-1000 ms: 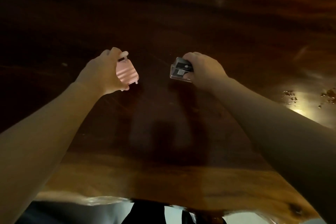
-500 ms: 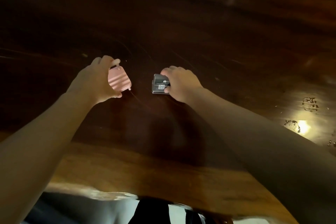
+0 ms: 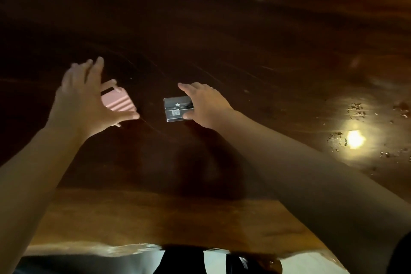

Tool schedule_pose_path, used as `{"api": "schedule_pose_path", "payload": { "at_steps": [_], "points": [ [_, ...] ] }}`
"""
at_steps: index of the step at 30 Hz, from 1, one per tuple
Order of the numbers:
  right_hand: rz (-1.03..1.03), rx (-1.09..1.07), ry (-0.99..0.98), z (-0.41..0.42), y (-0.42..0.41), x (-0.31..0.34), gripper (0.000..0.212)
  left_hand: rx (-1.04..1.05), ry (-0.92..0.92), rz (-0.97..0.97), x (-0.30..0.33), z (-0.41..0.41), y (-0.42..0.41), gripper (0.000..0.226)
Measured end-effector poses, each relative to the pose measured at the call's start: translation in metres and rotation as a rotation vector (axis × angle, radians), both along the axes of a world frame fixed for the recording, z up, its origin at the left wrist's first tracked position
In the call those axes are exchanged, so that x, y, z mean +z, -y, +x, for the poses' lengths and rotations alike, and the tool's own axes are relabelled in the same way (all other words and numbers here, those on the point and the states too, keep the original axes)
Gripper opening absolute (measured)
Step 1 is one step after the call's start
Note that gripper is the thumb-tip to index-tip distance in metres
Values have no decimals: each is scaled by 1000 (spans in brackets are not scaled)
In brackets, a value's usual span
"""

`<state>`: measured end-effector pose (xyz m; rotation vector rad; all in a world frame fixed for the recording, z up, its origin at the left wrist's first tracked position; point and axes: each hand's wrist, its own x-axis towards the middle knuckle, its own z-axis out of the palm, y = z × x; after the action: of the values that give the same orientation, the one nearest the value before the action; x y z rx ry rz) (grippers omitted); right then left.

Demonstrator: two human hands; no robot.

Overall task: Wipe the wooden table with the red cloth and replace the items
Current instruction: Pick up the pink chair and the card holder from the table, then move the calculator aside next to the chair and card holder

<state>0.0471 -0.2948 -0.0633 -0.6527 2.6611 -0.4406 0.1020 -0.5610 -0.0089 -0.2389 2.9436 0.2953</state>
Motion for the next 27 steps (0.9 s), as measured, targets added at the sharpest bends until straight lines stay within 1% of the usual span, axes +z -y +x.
{"api": "schedule_pose_path", "payload": {
  "at_steps": [2,4,6,8,9,11,14,20,22,27],
  "points": [
    [-54,-69,-26,3,-21,7,83,-32,-161,-20,5,-1,-16,125],
    [-105,-157,-50,6,-50,14,78,-100,-301,-11,10,-6,-42,106],
    [-136,-274,-72,11,-90,22,74,-204,-382,16,13,-12,-82,89],
    [-146,-360,-85,17,-120,27,70,-294,-406,69,15,-14,-115,76],
    [-142,-410,-96,22,-142,30,69,-338,-393,100,14,-15,-139,72],
    [-135,-513,-125,34,-190,35,66,-396,-282,113,12,-17,-190,69],
    [-111,-667,-163,59,-264,39,64,-487,-108,85,4,-17,-264,78],
    [-30,-971,-192,116,-401,37,64,-702,138,33,-18,-9,-392,98],
    [-3,-1072,-166,135,-443,33,66,-753,192,33,-22,-4,-430,99],
    [65,-1280,-103,175,-527,21,76,-881,256,27,-30,11,-507,95]
  ]
}}
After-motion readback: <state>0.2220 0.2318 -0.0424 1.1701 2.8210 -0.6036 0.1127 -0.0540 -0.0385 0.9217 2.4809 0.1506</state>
